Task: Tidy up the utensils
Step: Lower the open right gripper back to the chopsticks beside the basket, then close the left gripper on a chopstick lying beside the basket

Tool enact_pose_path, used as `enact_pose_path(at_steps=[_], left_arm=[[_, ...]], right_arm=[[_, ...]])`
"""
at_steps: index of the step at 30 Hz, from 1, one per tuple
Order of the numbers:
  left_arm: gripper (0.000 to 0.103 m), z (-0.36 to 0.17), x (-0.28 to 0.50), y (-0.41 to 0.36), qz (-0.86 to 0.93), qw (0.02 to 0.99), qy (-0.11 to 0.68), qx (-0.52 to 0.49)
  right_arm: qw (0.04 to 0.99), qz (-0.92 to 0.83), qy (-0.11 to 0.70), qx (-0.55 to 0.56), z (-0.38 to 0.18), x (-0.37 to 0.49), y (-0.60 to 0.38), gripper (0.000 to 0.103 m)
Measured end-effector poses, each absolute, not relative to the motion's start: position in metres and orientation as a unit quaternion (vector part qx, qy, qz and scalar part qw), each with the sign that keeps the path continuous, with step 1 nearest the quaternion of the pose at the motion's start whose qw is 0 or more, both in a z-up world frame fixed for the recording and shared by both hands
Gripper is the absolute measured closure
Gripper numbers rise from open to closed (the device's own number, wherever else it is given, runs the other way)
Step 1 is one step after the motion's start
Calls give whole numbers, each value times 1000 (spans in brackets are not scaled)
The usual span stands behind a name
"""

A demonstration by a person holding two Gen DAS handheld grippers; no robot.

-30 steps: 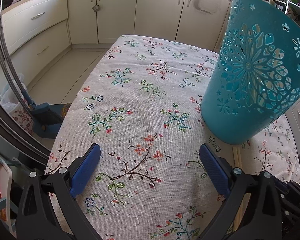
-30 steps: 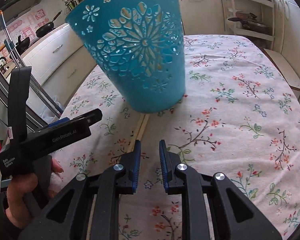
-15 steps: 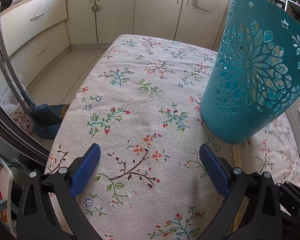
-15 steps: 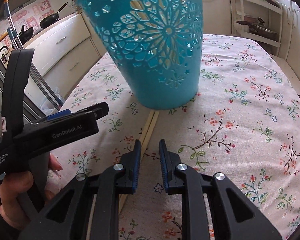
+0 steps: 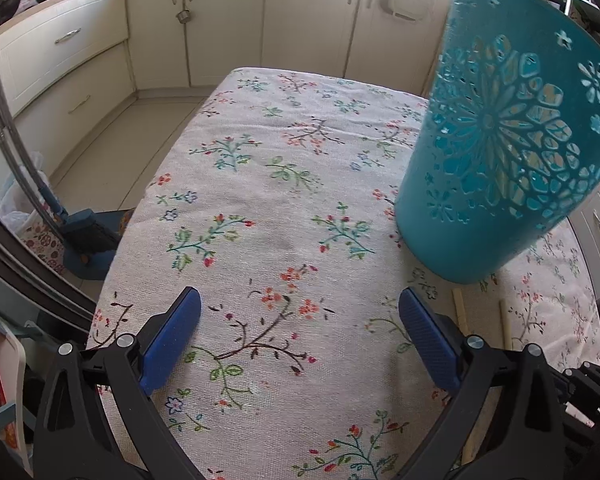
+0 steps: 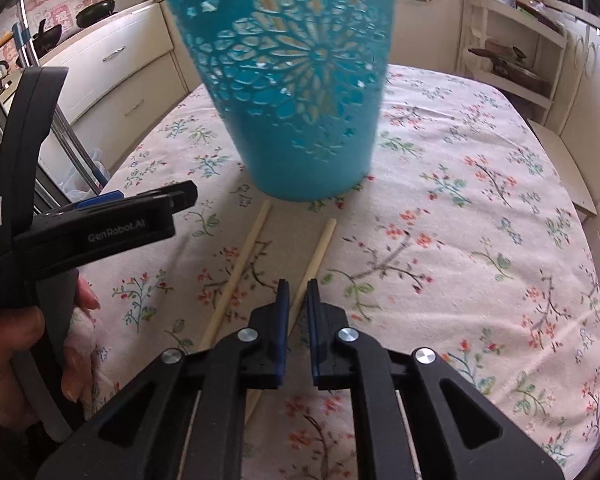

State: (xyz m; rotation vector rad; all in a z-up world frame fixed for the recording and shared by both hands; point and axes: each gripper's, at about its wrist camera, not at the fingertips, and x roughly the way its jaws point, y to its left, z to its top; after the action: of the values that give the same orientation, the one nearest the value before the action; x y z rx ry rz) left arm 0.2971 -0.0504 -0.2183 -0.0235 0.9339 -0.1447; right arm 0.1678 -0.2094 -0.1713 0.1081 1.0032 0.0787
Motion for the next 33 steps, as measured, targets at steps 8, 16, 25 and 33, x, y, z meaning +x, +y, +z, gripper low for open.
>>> enact_pose_path(at_steps=[8, 16, 25, 33], left_arm=[[8, -207, 271, -98, -146, 881, 447, 44], [37, -215, 278, -123, -144, 864, 477, 77], [98, -214, 272, -126, -168, 865, 466, 75], [97, -212, 279, -130, -169, 844, 497, 108]], right_arm=[[866, 43, 489, 98, -173, 164, -229, 96], [863, 33, 490, 122, -172, 158, -241, 96], [868, 15, 476, 140, -173, 166, -250, 92], [876, 28, 470, 105, -173, 173, -232, 92]])
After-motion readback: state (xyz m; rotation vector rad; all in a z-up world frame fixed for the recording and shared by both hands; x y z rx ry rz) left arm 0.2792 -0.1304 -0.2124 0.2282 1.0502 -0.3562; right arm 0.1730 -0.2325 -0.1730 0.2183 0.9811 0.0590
